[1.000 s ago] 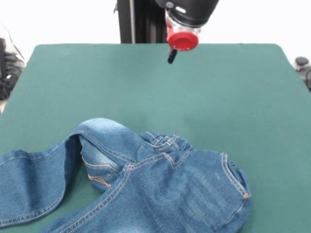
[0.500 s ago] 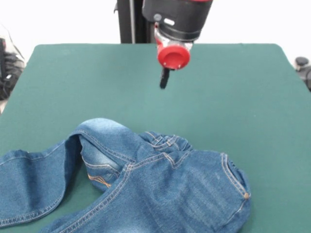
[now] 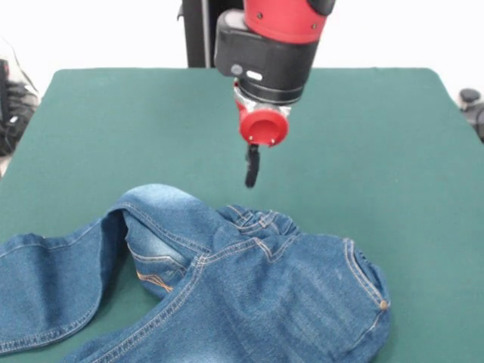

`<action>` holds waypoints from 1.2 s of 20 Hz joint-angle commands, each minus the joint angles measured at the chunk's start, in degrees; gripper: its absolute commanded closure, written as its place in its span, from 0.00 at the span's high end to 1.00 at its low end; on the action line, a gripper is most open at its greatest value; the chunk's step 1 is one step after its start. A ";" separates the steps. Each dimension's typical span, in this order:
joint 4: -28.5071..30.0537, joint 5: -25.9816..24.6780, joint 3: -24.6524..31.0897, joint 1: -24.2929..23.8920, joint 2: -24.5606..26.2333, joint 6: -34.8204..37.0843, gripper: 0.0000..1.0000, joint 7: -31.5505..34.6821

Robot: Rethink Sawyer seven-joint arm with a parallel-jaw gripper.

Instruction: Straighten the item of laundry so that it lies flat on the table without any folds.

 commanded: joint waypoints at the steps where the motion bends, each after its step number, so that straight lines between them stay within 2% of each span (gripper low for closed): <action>1: -0.24 1.54 9.18 0.93 6.53 -1.31 1.00 13.19; 4: -1.16 0.62 11.43 -0.20 7.77 -1.12 1.00 9.52; 8: -2.07 -0.05 11.35 0.08 8.35 0.75 1.00 9.06; 24: -4.04 -2.20 13.21 -1.64 8.96 -1.90 1.00 7.06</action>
